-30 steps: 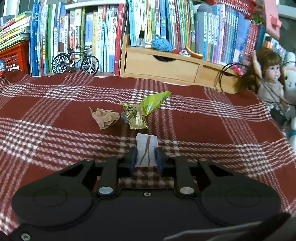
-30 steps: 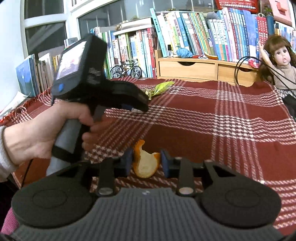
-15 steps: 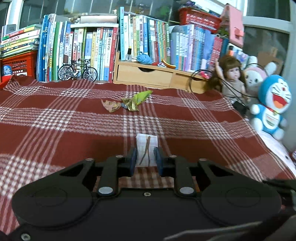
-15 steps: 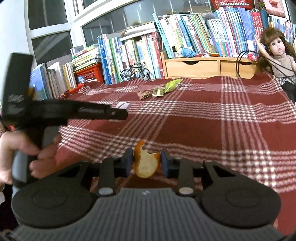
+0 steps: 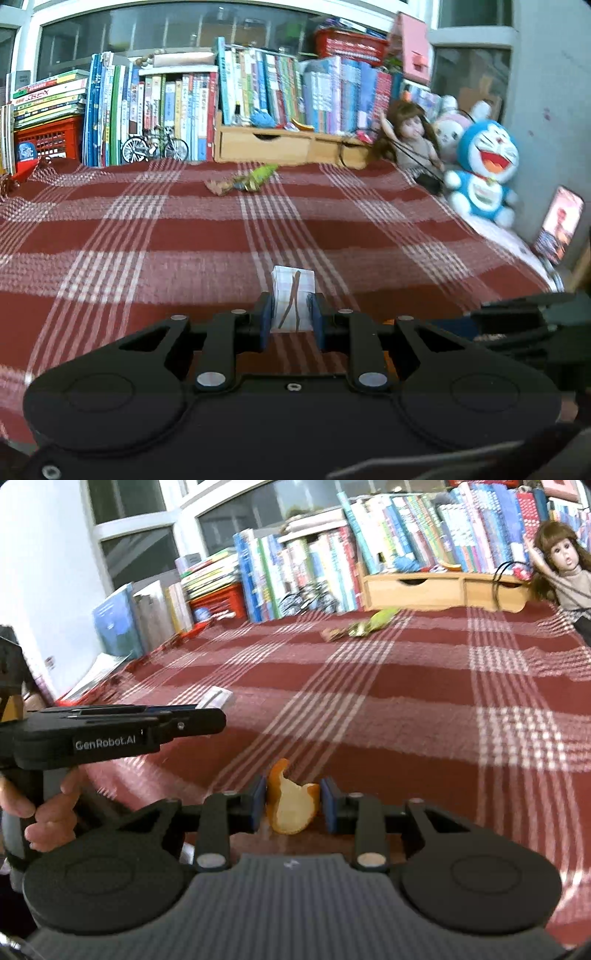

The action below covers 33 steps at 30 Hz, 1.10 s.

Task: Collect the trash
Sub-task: 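Carry the white paper and orange peel to the black trash bag and lower them in, then open both tools to drop the items into the bag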

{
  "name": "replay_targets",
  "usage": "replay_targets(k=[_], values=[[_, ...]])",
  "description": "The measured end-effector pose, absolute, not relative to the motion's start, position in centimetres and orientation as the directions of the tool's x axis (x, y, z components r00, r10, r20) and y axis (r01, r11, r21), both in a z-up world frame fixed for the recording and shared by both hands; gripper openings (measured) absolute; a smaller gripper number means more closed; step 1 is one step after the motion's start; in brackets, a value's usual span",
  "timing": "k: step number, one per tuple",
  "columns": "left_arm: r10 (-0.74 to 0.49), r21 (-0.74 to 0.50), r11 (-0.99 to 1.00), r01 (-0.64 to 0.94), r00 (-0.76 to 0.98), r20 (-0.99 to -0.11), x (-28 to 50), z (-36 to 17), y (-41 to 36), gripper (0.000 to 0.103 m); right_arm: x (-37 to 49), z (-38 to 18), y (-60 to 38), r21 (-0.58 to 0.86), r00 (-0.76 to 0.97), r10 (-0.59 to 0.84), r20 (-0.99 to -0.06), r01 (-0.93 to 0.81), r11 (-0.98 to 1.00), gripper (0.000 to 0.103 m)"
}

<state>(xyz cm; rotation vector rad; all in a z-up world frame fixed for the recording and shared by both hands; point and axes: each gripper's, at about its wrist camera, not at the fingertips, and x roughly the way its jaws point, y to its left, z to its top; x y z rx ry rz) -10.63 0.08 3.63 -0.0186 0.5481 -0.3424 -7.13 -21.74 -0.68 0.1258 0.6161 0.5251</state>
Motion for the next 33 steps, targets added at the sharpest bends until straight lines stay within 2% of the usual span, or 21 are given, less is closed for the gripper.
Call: replay_targets(k=[10,23,33], values=[[-0.345,-0.094,0.920,0.381,0.674,-0.653,-16.9,0.0,2.3,0.021,-11.8,-3.1,-20.6,0.274,0.532,0.573,-0.624,-0.538,0.798,0.037],[-0.307,-0.115,0.914,0.389,0.479,-0.822,-16.5,-6.9,2.9,0.021,-10.3,-10.1,-19.5,0.347,0.321,0.561,-0.763,-0.528,0.775,0.037],[-0.300,-0.138,0.912,0.385,0.399,-0.867,-15.6,-9.6,3.1,0.022,-9.2,-12.3,-18.9,0.374,0.244,0.562,-0.790,-0.534,0.758,0.042]])
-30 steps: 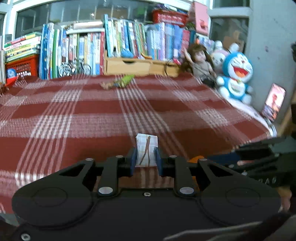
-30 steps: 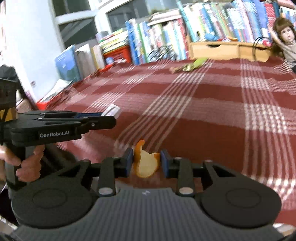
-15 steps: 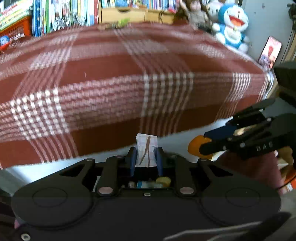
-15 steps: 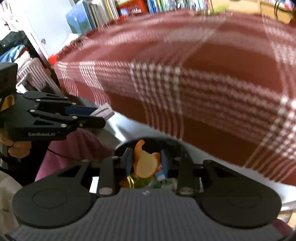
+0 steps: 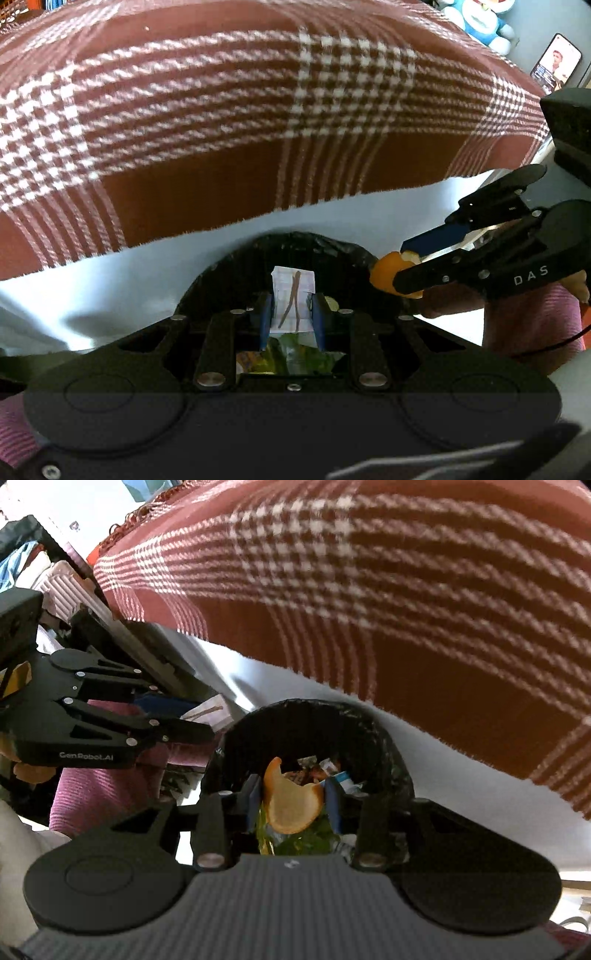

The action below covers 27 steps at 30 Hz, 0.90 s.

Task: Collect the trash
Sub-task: 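Open both tools to drop the items into the bag, then raise both empty tools back over the table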

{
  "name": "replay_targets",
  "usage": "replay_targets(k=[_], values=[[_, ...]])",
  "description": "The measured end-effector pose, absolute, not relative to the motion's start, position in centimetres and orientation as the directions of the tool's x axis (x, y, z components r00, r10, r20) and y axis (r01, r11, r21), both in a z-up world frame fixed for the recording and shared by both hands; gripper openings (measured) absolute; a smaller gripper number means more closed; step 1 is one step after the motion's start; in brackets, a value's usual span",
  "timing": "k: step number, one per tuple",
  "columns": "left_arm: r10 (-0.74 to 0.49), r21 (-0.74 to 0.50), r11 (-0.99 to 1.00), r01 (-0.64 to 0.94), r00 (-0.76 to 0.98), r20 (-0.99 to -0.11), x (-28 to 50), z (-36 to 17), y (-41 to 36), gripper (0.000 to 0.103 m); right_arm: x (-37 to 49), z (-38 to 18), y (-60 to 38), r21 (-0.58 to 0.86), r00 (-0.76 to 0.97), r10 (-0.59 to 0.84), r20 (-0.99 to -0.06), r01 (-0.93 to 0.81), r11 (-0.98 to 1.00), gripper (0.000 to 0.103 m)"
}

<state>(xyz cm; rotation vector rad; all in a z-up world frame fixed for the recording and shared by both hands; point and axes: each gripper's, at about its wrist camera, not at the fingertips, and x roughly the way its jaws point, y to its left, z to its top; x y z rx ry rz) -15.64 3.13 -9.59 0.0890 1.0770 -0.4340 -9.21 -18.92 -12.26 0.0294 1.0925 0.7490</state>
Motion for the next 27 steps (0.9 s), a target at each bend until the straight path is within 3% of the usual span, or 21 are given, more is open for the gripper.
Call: replay_targets(k=[5,8,11,17,21,27], values=[[-0.292,-0.130,0.911,0.390,0.392,-0.873,-16.0,-10.0,2.6,0.022,-9.2,-12.5,-18.3,0.378,0.232,0.569,-0.789,-0.546,0.747,0.044],[-0.290,-0.128,0.912,0.390,0.393,-0.872,-16.2,-9.9,2.6,0.023,-9.3,-12.5,-18.0,0.387,0.228,0.577,-0.784,-0.547,0.742,0.053],[-0.288,-0.125,0.913,0.388,0.397,-0.871,-16.2,-9.8,2.4,0.032,-9.3,-12.3,-18.0,0.400,0.224,0.589,-0.776,-0.547,0.735,0.065],[-0.295,-0.124,0.914,0.387,0.421,-0.858,-16.5,-8.6,2.2,0.036,-9.5,-10.4,-18.4,0.403,0.259,0.607,-0.751,-0.549,0.732,0.066],[-0.310,-0.120,0.910,0.396,0.461,-0.831,-16.3,-6.6,2.1,0.046,-9.1,-7.6,-19.3,0.397,0.315,0.620,-0.719,-0.545,0.738,0.068],[-0.316,-0.108,0.917,0.385,0.533,-0.785,-15.3,-2.8,1.8,0.052,-7.6,-3.0,-20.5,0.355,0.425,0.599,-0.679,-0.523,0.774,0.068]])
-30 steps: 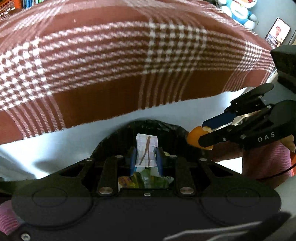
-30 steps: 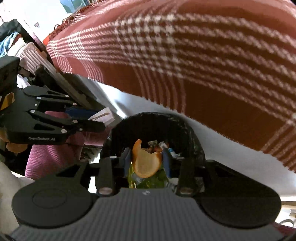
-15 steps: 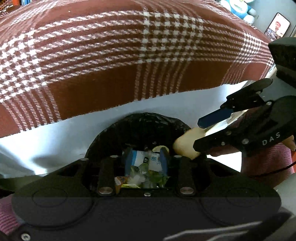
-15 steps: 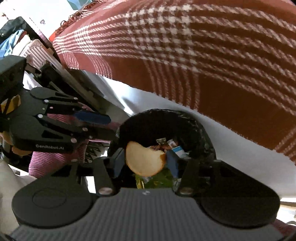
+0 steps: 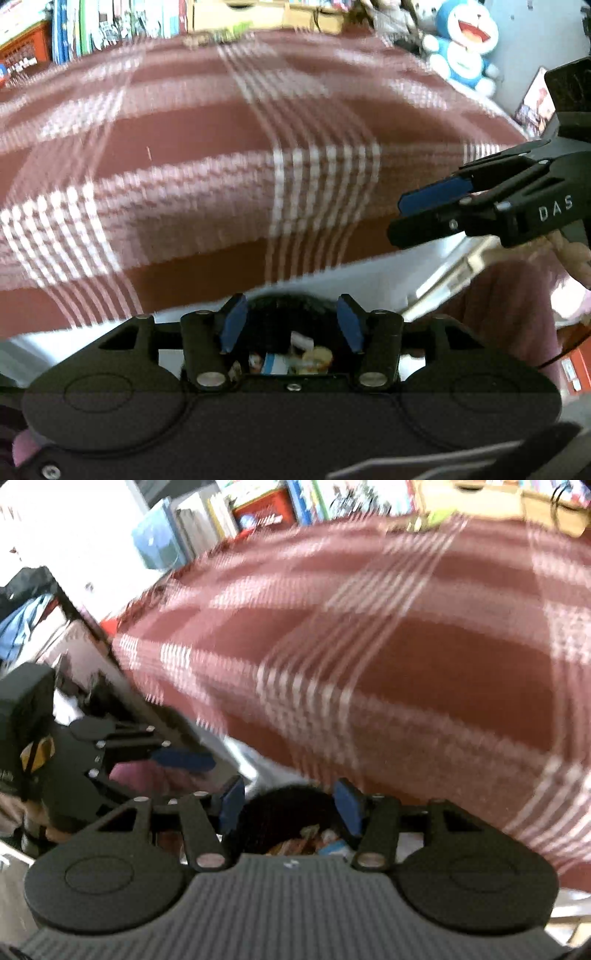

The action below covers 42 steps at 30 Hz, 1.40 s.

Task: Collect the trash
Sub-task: 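Raise both empty tools back over the table, then move both open tools toward the brown wrapper and gold foil wrapper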

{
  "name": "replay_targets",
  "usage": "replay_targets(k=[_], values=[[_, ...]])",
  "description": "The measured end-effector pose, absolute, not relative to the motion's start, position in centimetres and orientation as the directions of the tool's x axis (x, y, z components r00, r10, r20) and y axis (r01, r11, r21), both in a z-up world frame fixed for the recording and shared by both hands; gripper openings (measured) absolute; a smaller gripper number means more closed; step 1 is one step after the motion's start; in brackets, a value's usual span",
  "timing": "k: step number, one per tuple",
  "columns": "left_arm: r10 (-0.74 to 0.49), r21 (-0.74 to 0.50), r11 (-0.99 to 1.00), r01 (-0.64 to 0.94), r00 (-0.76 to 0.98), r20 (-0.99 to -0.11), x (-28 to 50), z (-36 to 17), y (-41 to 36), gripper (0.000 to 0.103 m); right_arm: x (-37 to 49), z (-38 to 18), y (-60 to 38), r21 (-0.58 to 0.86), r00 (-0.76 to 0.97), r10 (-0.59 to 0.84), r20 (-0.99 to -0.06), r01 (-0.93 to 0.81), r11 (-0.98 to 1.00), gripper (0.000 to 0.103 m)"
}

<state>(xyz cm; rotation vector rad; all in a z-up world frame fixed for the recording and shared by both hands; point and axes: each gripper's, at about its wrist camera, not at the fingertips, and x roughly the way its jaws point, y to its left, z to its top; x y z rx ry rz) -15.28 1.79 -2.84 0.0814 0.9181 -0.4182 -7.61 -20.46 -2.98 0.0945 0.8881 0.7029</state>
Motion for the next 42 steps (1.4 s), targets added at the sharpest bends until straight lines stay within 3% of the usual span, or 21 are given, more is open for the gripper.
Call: replay_targets(k=[8,16,23,27,33,40,42], values=[[-0.285,-0.056,0.935,0.351,0.644,-0.710,-12.9,4.6,0.8,0.058,-5.4,4.9,-21.2,0.253,0.557,0.521,-0.647,-0.488,0.835,0.068],[-0.261,-0.038,0.953,0.301,0.748,-0.610,-8.5,12.2,0.7,0.063,-1.2,12.1,-21.4,0.264,0.622,0.487,-0.613,-0.419,0.868,0.068],[-0.201,-0.030,0.974,0.225,0.792,-0.576,-2.8,18.2,0.9,0.065,2.8,17.1,-20.3,0.210,0.679,0.419,-0.602,-0.372,0.904,0.068],[-0.149,0.015,0.983,0.184,0.842,-0.518,0.2,20.9,0.7,0.075,4.9,19.3,-19.8,0.166,0.727,0.370,-0.578,-0.338,0.926,0.068],[-0.128,-0.036,0.991,0.128,0.846,-0.518,5.1,21.4,1.2,0.077,8.2,19.1,-20.0,0.201,0.741,0.358,-0.568,-0.297,0.933,0.070],[-0.069,-0.022,0.997,0.068,0.834,-0.547,8.7,17.6,1.7,0.078,11.3,15.1,-21.4,0.337,0.712,0.399,-0.577,-0.237,0.911,0.070],[-0.065,-0.016,0.998,0.067,0.825,-0.561,8.7,16.3,1.7,0.079,11.4,13.9,-21.9,0.384,0.705,0.433,-0.561,-0.242,0.891,0.076]])
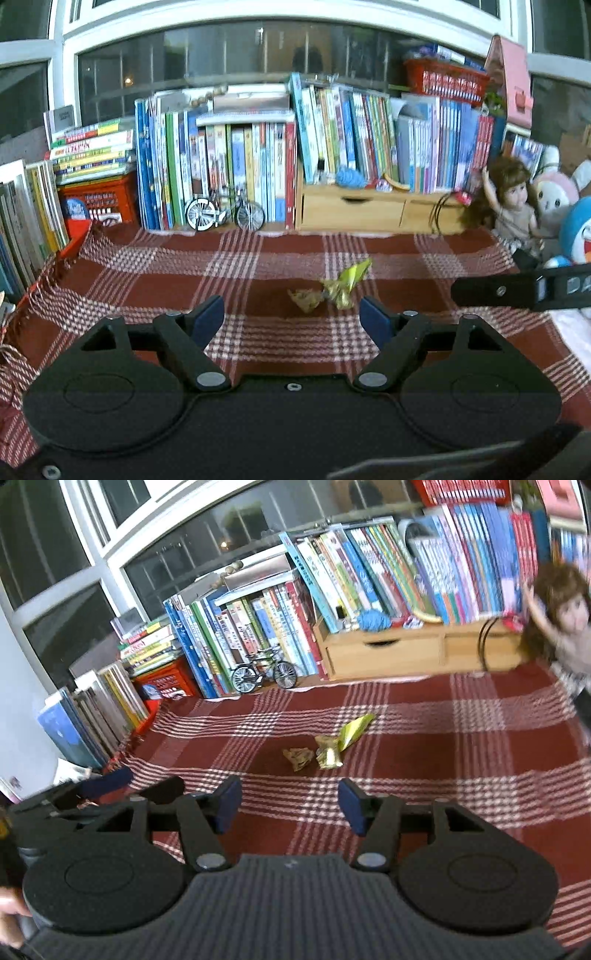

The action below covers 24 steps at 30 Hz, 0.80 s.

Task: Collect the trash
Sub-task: 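Move both open tools toward the brown wrapper and gold foil wrapper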

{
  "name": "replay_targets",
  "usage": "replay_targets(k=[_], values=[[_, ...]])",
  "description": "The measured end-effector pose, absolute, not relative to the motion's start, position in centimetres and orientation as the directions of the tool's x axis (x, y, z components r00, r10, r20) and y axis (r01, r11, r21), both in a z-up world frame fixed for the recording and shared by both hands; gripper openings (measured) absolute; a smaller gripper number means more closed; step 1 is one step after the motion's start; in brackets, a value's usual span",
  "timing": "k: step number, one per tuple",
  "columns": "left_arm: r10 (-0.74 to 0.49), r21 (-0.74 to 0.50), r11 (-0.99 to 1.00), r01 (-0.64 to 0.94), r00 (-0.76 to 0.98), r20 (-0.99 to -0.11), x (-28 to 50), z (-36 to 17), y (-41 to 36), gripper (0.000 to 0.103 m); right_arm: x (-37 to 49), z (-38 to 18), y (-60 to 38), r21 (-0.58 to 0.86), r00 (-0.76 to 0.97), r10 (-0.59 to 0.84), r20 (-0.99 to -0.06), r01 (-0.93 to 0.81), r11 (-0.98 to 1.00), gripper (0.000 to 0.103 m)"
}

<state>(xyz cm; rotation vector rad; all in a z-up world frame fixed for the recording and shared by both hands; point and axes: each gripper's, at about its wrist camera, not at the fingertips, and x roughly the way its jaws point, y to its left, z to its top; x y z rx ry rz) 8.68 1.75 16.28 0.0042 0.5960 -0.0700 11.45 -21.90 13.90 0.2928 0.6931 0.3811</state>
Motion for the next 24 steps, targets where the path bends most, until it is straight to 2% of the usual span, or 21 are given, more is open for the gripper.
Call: replay_targets(k=[1,9,24], values=[[-0.065,-0.013,0.997,0.070,0.821,-0.567,8.6,15.7,1.7,0.079,11.3,13.3,-22.0,0.400,0.704,0.450,-0.550,-0.250,0.882,0.080],[-0.048,0.027,0.996,0.080,0.802,-0.596,7.6,12.4,1.3,0.080,9.7,10.7,-20.9,0.327,0.693,0.451,-0.563,-0.314,0.891,0.080],[-0.040,0.055,0.995,0.088,0.812,-0.582,4.9,11.6,2.2,0.083,8.3,10.2,-22.5,0.316,0.702,0.383,-0.600,-0.232,0.920,0.081]])
